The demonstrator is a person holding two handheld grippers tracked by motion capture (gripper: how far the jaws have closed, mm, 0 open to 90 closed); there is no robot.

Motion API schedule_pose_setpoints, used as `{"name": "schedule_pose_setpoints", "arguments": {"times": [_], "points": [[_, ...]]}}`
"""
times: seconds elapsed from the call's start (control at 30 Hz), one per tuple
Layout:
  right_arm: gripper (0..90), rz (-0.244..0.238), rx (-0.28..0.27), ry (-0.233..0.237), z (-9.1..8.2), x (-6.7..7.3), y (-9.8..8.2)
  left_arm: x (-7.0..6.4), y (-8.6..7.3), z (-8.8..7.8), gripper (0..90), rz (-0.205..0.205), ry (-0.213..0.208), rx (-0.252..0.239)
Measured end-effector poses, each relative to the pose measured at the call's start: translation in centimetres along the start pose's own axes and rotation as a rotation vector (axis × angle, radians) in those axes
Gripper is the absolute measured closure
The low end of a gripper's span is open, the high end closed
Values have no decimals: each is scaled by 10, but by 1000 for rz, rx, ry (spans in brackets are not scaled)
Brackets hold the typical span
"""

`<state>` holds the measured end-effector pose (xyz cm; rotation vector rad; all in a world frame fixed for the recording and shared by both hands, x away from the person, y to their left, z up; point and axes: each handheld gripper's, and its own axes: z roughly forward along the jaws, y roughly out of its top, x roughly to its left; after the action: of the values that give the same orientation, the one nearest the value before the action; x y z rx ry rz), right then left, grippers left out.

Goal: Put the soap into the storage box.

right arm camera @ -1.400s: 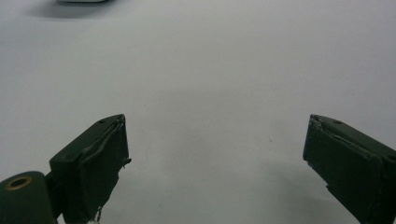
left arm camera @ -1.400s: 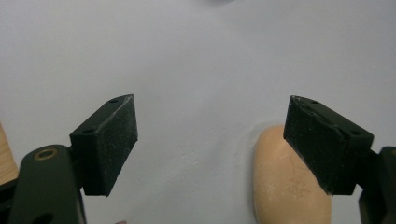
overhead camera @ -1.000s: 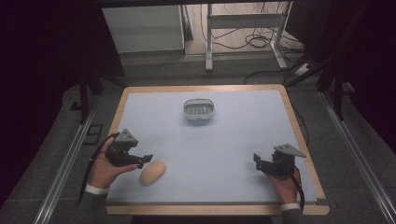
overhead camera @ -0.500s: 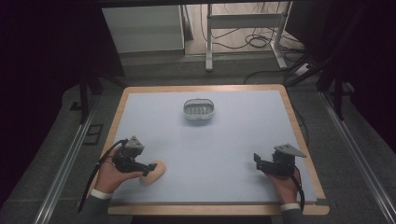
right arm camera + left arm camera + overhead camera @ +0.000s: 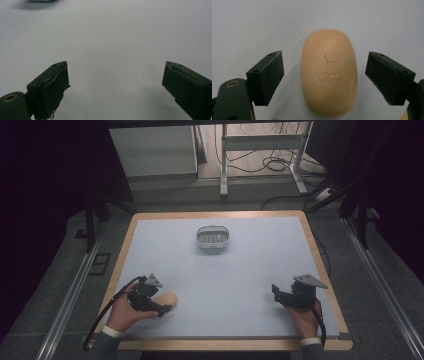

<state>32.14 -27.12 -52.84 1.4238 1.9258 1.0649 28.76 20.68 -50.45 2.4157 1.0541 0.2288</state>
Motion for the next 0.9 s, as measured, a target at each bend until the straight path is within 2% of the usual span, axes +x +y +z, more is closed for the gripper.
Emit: {"name": "schedule_pose_setpoints", "arguments": {"times": [0.5,0.57,0.63,0.7,0.77,0.9], "points": [[71,2,5,-3,1,0,0,-5,-3,15,169,-1,-14,73],[71,3,6,-4,1,0,0,-5,-4,19,185,-11,-17,89],[71,3,6,-5,1,0,0,-6,-4,19,199,-18,-3,85],[71,1,2,-8,0,0,0,-6,-4,18,258,-29,12,78],[71,-2,2,-9,0,0,0,-5,-4,17,319,-35,6,72],[71,-1,3,-11,1,0,0,-5,-4,17,323,-32,8,73]]}}
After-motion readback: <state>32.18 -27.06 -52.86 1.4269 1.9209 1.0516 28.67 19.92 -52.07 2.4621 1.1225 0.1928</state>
